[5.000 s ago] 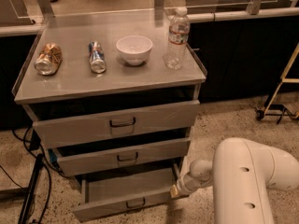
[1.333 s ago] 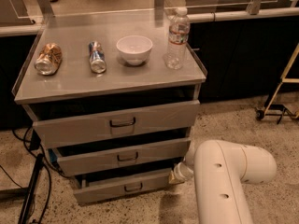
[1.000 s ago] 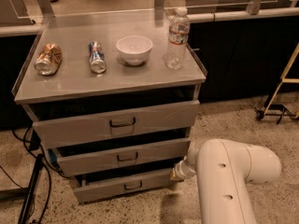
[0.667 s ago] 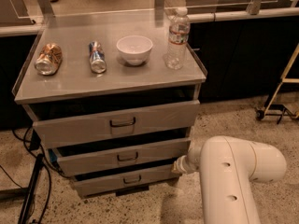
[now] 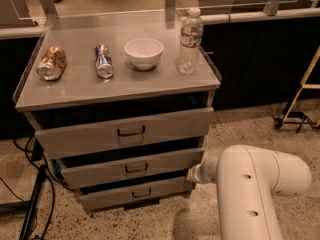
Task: Close bottom drawer
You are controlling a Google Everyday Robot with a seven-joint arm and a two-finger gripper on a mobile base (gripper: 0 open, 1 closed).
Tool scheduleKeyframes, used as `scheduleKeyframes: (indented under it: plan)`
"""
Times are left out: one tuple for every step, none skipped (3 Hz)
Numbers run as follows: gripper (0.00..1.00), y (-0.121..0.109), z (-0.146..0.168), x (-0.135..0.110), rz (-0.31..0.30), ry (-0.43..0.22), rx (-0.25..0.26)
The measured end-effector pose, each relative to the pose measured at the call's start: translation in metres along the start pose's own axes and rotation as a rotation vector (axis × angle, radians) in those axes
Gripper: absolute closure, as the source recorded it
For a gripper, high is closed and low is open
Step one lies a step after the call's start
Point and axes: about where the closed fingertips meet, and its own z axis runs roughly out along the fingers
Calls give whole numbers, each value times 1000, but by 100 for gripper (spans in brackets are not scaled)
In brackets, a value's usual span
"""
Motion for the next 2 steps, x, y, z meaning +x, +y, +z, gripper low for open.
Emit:
scheduleKeyframes:
  plan:
    - [100,-9,-8,10,3,43,1]
    - [96,-55,-59,60,41,227,27]
